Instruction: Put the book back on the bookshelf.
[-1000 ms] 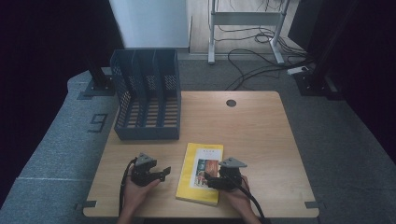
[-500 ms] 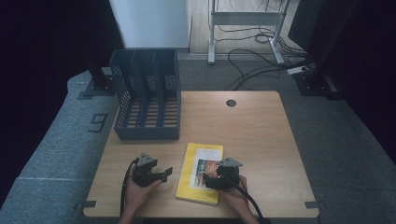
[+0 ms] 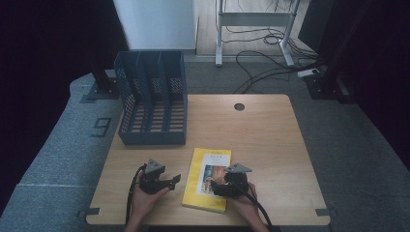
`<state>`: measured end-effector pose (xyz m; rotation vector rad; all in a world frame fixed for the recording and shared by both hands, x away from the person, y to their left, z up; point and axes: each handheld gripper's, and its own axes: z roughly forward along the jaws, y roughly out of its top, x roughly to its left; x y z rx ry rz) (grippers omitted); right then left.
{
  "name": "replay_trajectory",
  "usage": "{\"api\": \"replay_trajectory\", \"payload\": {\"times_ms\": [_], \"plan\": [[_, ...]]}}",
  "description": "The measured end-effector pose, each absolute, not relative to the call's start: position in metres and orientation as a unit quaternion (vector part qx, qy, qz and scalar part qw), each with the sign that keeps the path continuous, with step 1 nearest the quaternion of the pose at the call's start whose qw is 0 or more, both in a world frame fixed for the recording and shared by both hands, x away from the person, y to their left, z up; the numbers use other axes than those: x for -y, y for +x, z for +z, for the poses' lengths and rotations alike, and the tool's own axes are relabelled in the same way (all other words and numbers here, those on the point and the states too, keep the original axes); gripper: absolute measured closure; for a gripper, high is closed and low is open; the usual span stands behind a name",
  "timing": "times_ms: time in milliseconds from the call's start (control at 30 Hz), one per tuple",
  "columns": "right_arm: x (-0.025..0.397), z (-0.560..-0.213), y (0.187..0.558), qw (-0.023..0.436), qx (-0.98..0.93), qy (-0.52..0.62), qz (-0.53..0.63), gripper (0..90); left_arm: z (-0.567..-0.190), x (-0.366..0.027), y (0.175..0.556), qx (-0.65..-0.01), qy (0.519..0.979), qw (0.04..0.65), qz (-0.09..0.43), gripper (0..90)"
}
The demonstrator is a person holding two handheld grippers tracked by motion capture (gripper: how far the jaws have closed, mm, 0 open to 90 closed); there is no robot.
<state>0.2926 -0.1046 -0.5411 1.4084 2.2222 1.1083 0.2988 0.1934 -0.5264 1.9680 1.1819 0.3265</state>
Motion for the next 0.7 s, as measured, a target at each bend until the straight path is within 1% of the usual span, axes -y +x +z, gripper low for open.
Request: {"api": "replay_trajectory", "payload": {"times_ms": [133, 400, 533, 700], "plan": [[0.105, -0.537, 0.29, 0.142, -0.768, 0.485, 0.393, 16.4, -0.526, -0.192, 0.298, -0.464, 0.779, 0.401, 0.129, 22.3], [0.107, -0.525, 0.286, 0.126, -0.759, 0.48, 0.421, 19.3, -0.525, -0.189, 0.296, -0.46, 0.781, 0.404, 0.123, 22.8], [0.107, -0.523, 0.284, 0.129, -0.759, 0.475, 0.426, 23.0, -0.522, -0.183, 0.293, -0.451, 0.783, 0.412, 0.117, 23.3], [0.109, -0.521, 0.283, 0.122, -0.755, 0.472, 0.438, 27.4, -0.522, -0.172, 0.29, -0.44, 0.79, 0.413, 0.11, 23.3]]}}
